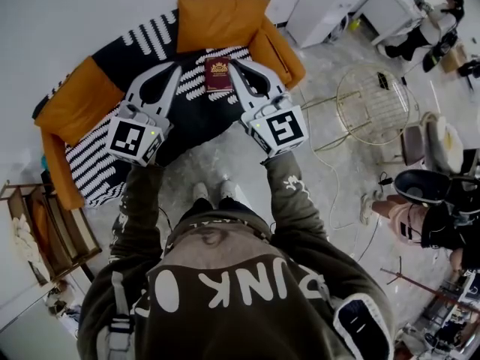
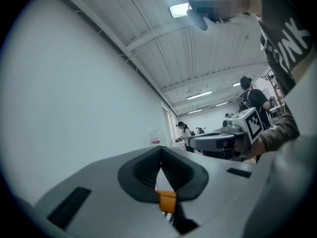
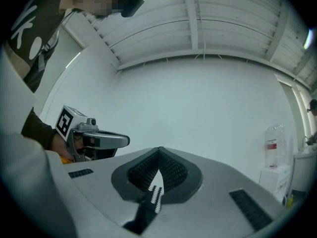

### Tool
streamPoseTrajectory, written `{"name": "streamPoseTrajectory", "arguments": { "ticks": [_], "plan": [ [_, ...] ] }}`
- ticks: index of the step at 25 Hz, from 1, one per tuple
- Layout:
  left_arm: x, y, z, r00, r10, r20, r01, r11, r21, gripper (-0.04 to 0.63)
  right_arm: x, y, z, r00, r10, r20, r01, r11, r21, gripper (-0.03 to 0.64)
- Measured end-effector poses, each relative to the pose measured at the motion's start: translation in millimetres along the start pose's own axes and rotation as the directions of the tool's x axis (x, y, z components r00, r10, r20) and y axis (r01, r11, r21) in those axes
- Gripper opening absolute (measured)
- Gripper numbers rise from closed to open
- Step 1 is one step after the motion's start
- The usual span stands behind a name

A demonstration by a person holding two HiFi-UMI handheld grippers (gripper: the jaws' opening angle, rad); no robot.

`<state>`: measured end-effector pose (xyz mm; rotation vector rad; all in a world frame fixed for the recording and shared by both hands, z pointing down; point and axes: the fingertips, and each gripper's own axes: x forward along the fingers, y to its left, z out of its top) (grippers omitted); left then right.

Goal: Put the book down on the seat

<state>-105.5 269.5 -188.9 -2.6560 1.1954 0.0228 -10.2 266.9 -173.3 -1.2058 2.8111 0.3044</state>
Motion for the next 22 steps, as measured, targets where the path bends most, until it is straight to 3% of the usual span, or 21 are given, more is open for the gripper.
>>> {"name": "streamPoseTrajectory", "arguments": {
  "ticks": [22],
  "plan": [
    [3.1,-11.3,5.0,1.0,-0.002,0.016,0.002,1.0,0.005,0.003,-12.3,-6.5,4.4,1.0,-0.016,0.008,0.016,1.0,0.005,0.009]
  ]
}}
